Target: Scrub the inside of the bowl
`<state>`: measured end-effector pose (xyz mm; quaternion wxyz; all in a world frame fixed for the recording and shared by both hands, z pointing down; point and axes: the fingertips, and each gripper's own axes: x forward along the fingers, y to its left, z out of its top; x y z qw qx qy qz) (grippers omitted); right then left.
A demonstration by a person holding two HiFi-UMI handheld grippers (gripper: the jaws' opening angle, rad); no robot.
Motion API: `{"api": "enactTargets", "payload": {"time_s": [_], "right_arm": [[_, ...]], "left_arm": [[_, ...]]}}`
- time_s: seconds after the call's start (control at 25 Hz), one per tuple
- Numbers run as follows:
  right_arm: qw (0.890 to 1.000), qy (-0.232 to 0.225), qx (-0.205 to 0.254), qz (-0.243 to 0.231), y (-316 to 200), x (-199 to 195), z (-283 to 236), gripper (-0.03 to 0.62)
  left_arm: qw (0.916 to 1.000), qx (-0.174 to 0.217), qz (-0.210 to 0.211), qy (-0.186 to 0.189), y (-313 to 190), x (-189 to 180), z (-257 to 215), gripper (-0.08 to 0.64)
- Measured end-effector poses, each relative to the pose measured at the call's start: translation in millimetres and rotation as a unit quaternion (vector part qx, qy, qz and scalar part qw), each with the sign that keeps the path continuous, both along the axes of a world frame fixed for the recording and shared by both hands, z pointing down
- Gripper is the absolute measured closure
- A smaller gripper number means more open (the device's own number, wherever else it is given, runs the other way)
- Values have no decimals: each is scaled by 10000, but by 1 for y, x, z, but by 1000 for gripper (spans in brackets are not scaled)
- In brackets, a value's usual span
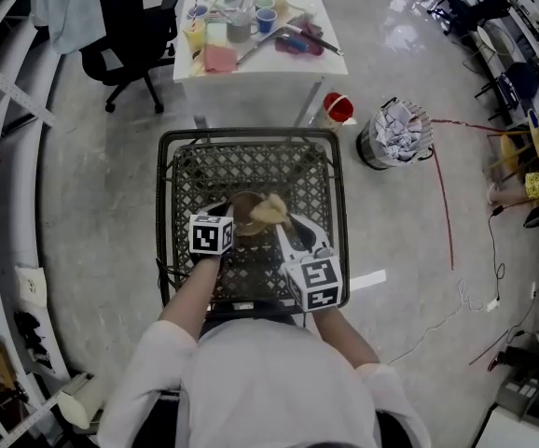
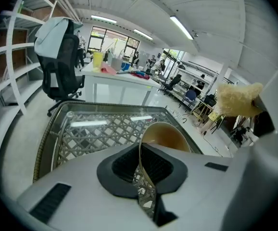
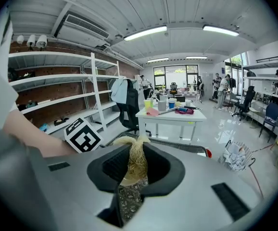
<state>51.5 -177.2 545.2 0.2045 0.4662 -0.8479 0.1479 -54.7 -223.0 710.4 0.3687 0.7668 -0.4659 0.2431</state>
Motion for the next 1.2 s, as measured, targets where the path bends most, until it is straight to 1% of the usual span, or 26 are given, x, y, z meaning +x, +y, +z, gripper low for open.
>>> {"api": "enactTargets", "payload": {"time_s": [0.24, 0.64, 0.84, 1.2], "right_arm": [[9998, 15, -181, -6, -2, 6, 14, 505], [9994, 37, -355, -8, -4, 6, 30, 505], [9991, 25, -425, -1, -5, 7, 37, 505], [9988, 22, -488, 0, -6, 8, 44, 505]], "left_arm": [[9991, -384, -153, -13, 4, 0, 31, 517], [9953, -871, -405, 76, 7, -1, 67, 517], [9943, -949, -476, 44, 5, -3, 75, 517], [9921, -1085, -625, 122, 0, -5, 87, 517]]}}
